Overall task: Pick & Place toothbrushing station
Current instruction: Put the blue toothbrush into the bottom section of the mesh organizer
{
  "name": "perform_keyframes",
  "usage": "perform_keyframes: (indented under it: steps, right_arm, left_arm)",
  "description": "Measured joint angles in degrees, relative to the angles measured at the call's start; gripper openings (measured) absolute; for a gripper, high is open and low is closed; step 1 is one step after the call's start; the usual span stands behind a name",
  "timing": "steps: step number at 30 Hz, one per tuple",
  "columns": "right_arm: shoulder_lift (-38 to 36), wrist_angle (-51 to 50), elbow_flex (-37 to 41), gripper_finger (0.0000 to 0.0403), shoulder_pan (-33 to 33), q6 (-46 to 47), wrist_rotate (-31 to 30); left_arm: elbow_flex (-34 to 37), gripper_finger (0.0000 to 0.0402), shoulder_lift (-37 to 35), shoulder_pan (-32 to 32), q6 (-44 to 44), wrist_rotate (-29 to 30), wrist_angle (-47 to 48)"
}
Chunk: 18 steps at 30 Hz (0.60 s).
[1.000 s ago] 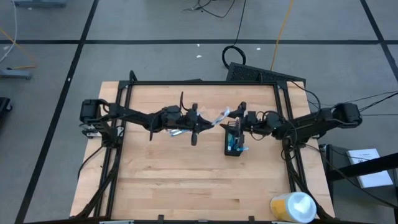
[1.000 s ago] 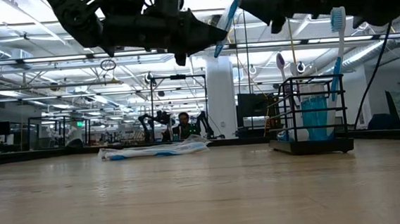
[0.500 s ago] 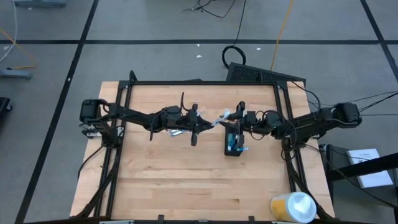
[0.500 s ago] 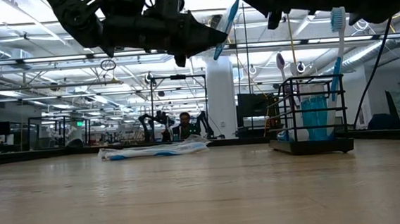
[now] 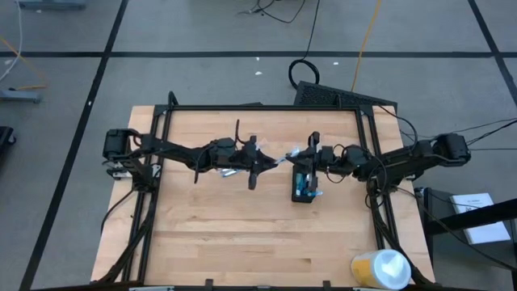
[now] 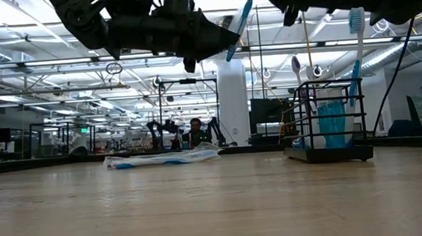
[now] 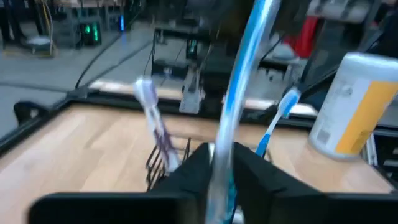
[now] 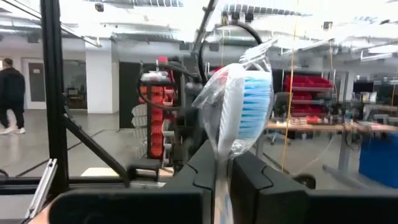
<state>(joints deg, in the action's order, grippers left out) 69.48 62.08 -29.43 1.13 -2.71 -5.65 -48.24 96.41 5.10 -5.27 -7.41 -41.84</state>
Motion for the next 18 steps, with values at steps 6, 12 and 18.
perform_keyframes:
  steps: [6, 12, 18]
  right_arm:
    - [-5.90, -4.96, -0.09, 0.0009, 0.02, -1.13, -0.08]
    - [-16.29, -17.30, -0.09, 0.0009, 1.48, -0.59, -0.14]
    - [-29.09, -34.27, -0.07, 0.0009, 4.87, 5.43, -0.09]
  left_arm:
    - [0.09, 0.0190, -1.71, -0.42, -1.50, -0.11, 4.07]
    - [0.03, 0.0278, -6.35, -0.37, -1.23, -0.11, 9.20]
    - [0.03, 0.0321, -9.28, -0.26, -0.95, -0.05, 13.21]
